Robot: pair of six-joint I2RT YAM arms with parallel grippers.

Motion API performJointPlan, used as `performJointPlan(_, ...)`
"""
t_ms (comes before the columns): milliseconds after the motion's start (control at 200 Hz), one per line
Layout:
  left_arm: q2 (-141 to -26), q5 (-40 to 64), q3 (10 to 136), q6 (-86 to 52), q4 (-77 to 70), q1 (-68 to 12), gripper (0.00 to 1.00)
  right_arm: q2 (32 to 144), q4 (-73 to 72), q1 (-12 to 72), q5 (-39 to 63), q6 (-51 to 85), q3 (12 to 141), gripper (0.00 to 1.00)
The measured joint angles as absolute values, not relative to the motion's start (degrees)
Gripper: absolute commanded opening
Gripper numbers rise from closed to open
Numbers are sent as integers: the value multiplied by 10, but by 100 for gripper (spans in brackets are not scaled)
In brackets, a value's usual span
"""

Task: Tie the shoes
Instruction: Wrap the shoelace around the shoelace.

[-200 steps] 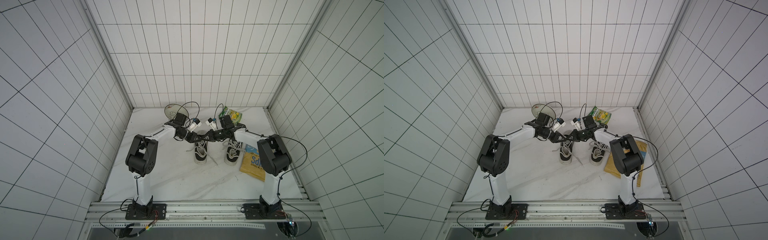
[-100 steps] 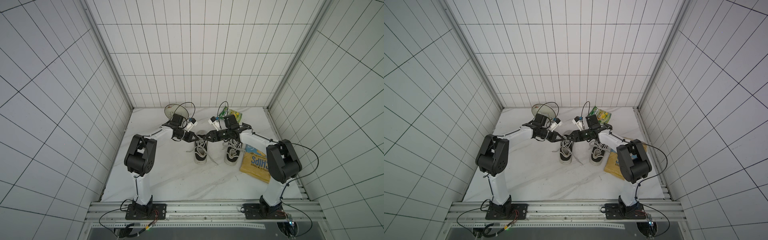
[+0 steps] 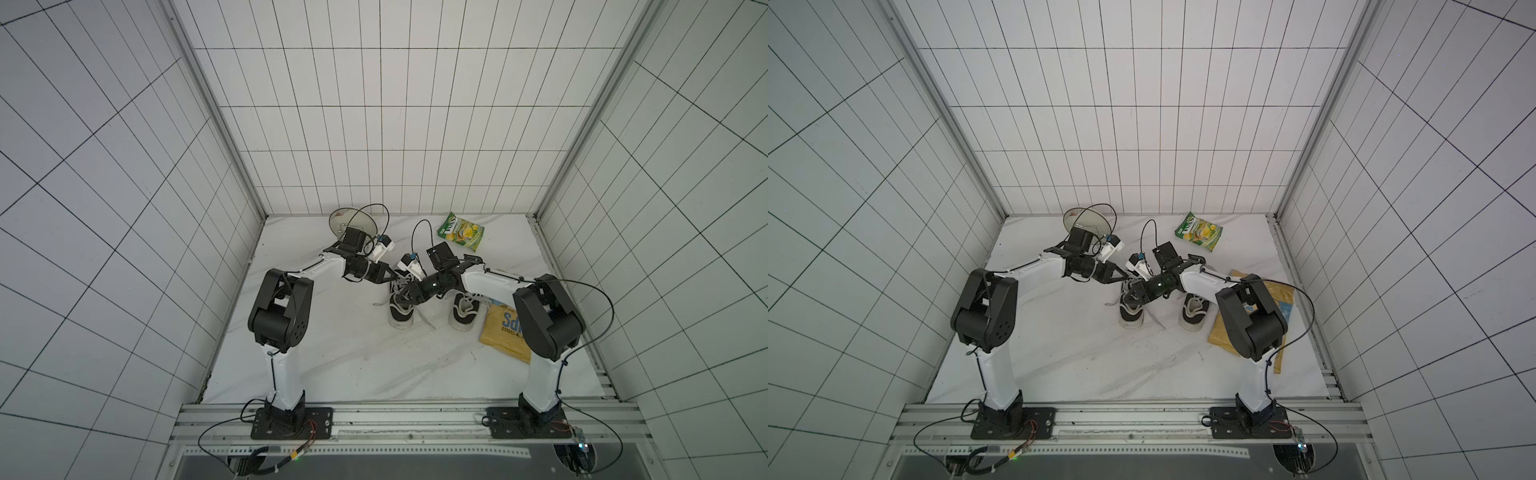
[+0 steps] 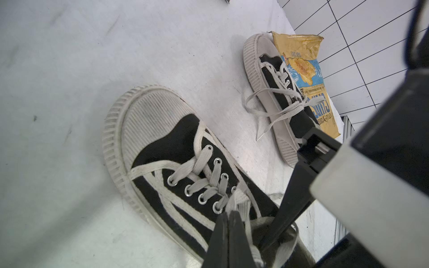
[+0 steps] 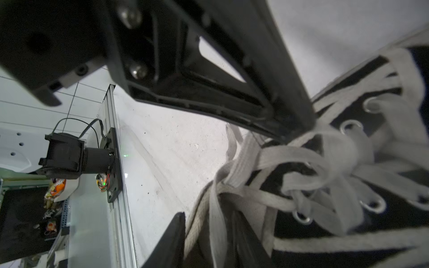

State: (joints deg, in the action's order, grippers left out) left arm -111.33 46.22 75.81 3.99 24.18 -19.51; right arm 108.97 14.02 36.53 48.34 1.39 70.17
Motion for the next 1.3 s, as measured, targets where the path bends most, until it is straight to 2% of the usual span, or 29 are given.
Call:
performJointPlan(130,-1113,462,758,39,242,-195,0,1089,142,368,477,8,702,10)
performJointPlan(410,-1096,471,733,19,219,-191,0,1045,125,363,449,34,677,2)
performJointPlan(645,-1066,501,697,-19,173,-186,0,1012,116,336,427,81,650,2)
performJointPlan(1089,-1024,542,616,-86,114,-185,0,1072,167,322,394,119,691,0)
performJointPlan(1299,-1011,536,598,-106,102,-185,0,1073,182,322,368,124,693,9)
